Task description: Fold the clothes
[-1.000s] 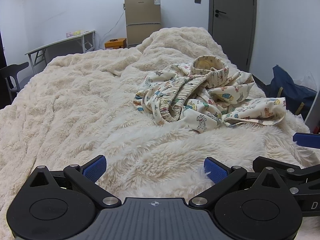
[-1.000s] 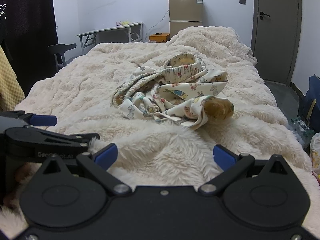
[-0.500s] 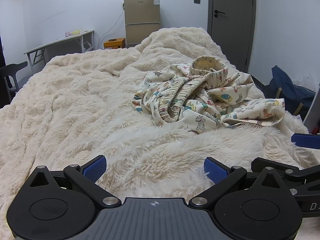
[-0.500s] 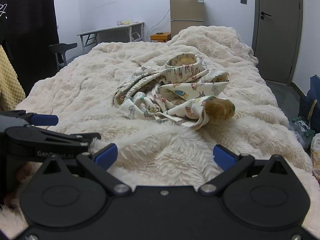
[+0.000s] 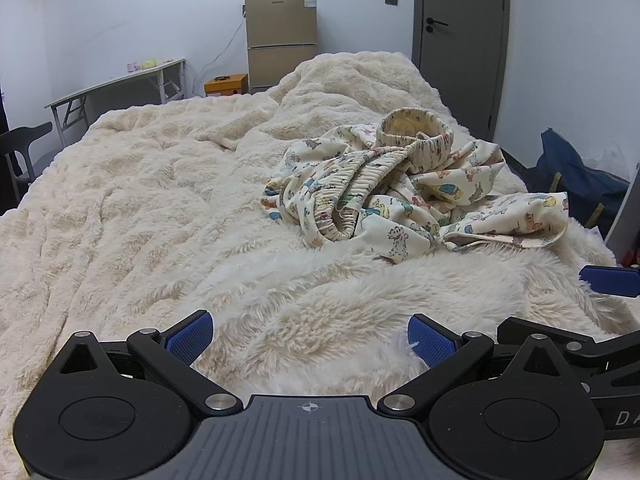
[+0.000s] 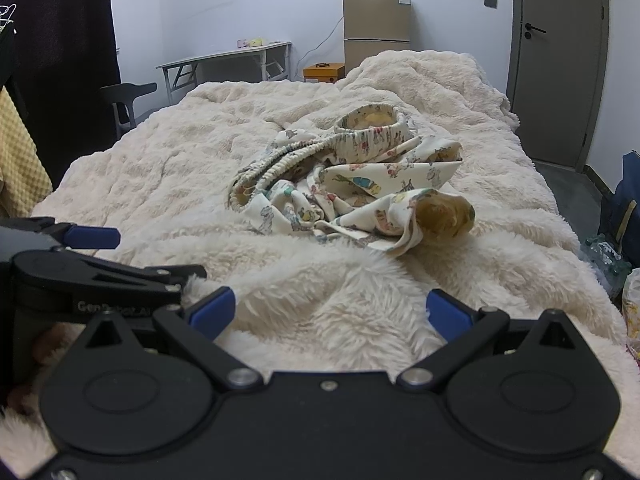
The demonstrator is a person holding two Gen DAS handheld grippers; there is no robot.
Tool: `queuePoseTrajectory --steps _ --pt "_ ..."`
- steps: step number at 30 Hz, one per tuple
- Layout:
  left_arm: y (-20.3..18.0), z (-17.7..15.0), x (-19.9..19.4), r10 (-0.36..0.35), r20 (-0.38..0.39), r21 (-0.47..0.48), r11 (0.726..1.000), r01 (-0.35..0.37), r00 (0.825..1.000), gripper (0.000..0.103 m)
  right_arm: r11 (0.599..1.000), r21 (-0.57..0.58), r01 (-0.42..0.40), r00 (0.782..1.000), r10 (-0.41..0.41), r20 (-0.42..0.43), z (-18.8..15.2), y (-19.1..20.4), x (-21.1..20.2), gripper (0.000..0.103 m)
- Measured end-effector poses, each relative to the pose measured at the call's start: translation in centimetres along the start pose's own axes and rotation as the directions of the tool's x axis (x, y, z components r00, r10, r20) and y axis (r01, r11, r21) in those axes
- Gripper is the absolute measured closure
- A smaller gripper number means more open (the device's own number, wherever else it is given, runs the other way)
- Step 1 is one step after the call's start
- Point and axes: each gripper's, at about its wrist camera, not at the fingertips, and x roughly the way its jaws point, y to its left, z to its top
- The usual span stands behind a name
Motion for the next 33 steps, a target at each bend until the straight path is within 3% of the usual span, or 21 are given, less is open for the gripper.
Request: queuePoseTrajectory --steps 33 --pt "0.04 -0.08 0.12 -0.007 -0.004 0.002 1.0 0.007 1.0 0.0 1.0 -0.002 -0.004 1.0 0.004 -0.005 -0.02 0.06 0.09 0.0"
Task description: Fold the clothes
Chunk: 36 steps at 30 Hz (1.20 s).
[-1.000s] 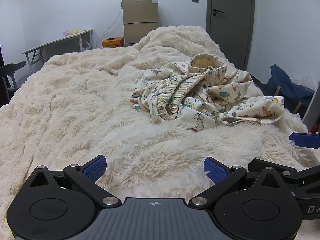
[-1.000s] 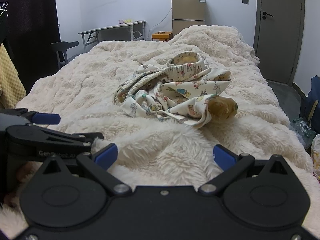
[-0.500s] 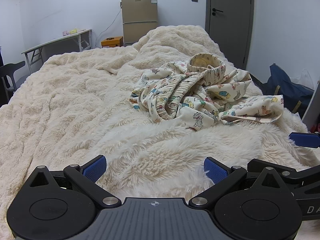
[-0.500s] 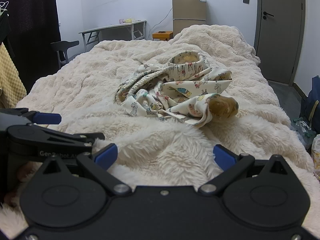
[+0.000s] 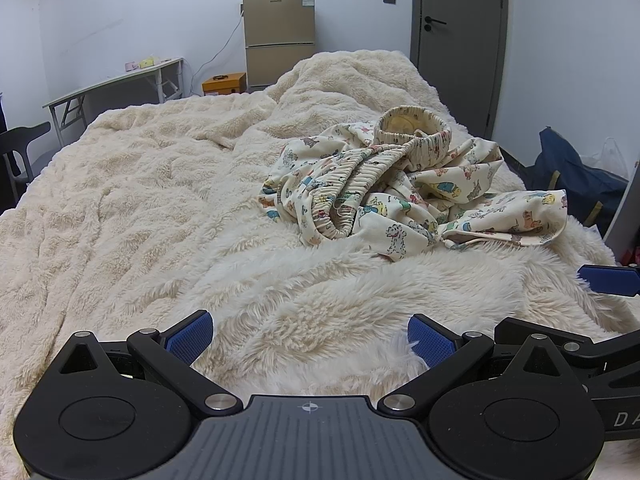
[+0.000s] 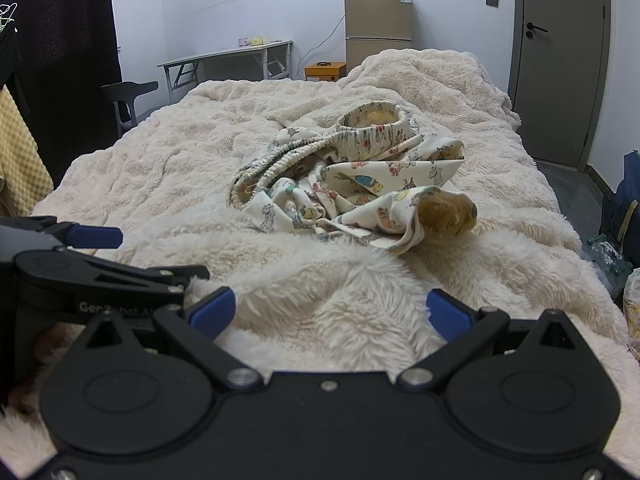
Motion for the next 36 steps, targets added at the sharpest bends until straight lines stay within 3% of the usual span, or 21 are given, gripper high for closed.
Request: queuePoseTrajectory --steps 36 --pt "0.27 0.08 -0.18 0.007 0.0 -0.001 1.0 -0.007 1.0 0.0 1.0 0.022 -0.004 1.0 0.005 -0.005 0.08 -0.35 0.0 0.0"
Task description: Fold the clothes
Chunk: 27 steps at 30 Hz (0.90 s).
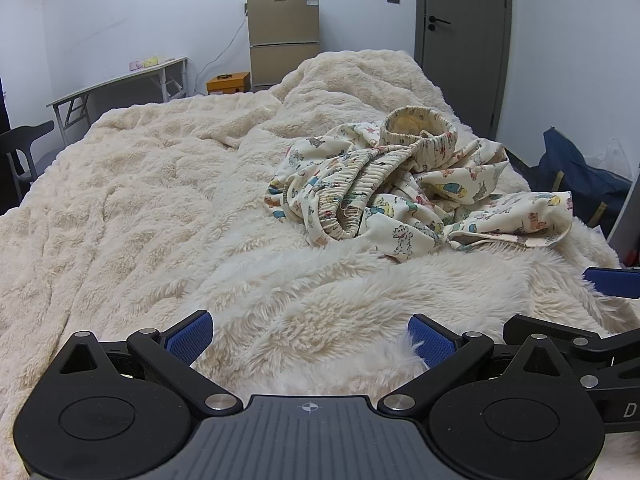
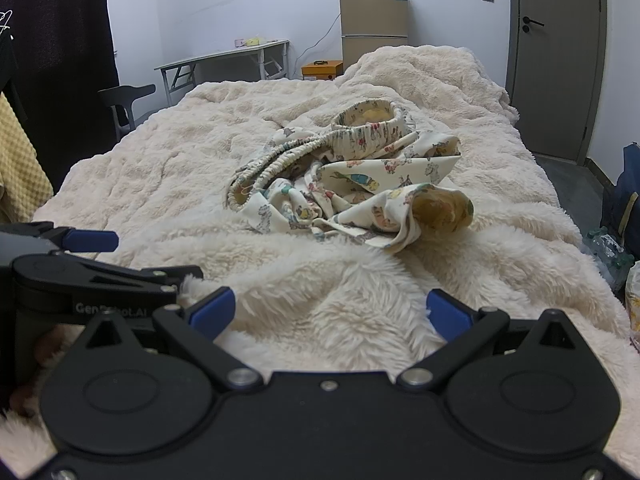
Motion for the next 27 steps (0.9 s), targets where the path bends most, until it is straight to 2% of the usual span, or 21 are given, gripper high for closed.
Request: queuePoseTrajectory --steps 27 --pt "-0.25 0.04 0.23 -0.006 -0.004 0.009 1.0 0.006 1.0 0.0 1.0 -0.005 -0.006 1.0 0.006 -0.001 -0.01 0.0 0.06 0.0"
